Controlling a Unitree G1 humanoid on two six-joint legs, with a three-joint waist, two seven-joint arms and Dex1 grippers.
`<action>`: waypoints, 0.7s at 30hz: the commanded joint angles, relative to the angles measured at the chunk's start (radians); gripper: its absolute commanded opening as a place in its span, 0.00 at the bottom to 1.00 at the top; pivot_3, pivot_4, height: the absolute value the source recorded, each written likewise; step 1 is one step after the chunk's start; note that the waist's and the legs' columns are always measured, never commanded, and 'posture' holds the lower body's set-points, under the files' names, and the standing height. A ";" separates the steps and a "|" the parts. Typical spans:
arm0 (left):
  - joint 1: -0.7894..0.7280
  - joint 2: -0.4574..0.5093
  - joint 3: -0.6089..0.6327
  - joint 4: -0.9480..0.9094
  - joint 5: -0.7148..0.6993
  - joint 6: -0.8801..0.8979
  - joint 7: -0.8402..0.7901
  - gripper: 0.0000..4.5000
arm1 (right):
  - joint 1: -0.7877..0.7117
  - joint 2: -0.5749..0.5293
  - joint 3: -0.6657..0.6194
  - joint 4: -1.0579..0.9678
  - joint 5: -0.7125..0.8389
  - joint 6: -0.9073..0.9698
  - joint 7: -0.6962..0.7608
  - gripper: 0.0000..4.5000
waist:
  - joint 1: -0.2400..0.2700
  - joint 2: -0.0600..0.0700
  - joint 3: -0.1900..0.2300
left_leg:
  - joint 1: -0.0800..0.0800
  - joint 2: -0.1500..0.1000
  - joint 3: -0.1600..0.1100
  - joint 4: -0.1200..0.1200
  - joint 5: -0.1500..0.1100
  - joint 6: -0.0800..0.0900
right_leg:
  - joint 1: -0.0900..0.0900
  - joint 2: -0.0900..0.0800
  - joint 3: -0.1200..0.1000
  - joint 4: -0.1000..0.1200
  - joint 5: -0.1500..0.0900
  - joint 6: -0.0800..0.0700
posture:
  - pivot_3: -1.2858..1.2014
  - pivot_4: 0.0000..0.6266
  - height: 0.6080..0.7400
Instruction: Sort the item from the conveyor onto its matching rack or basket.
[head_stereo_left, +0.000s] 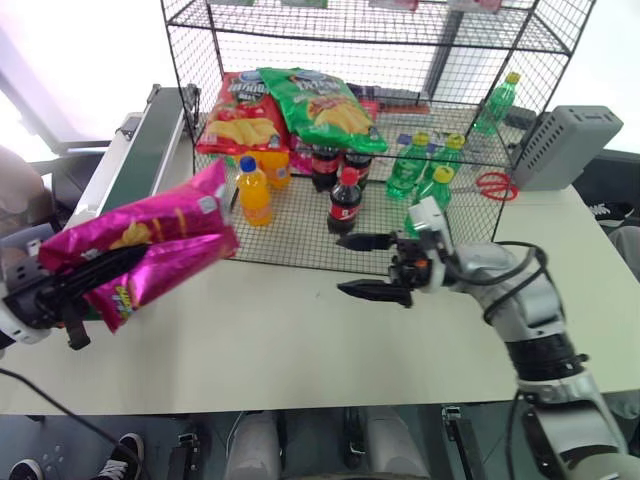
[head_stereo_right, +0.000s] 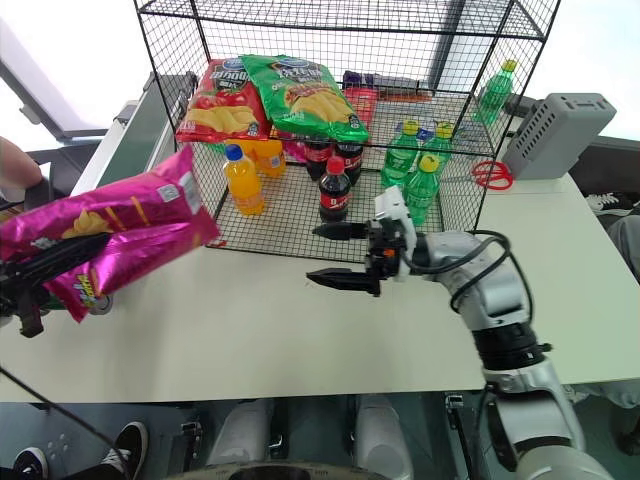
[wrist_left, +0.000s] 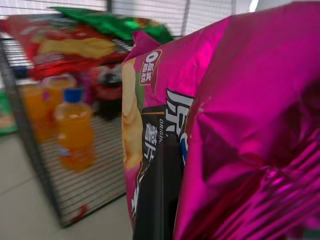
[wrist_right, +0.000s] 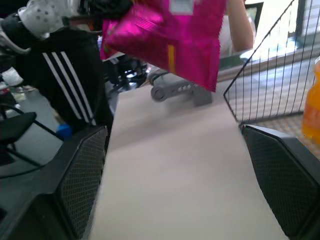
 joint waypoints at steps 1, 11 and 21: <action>-0.089 0.009 -0.061 -0.009 -0.175 0.158 -0.011 0.00 | 0.014 -0.015 -0.012 -0.057 0.038 0.048 0.014 1.00 | -0.005 0.001 0.000 | 0.001 0.000 0.000 0.000 0.000 0.000 | 0.000 0.001 0.000 0.000 0.000 0.000 | 0.52 0.24 1.00; -0.474 -0.086 -0.334 0.117 -0.239 0.401 -0.039 0.00 | -0.002 0.010 -0.088 -0.126 0.240 0.258 -0.045 1.00 | 0.001 0.001 0.001 | 0.001 -0.001 0.000 0.000 0.000 0.000 | 0.000 0.002 0.002 0.001 0.000 0.000 | 0.52 0.24 1.00; -0.619 -0.192 -0.414 0.186 -0.131 0.482 -0.101 0.00 | -0.049 0.048 -0.083 -0.129 0.307 0.334 -0.109 1.00 | -0.001 0.001 0.001 | 0.000 -0.001 0.000 0.000 0.000 0.000 | 0.000 0.002 0.002 0.001 0.000 0.000 | 0.52 0.24 1.00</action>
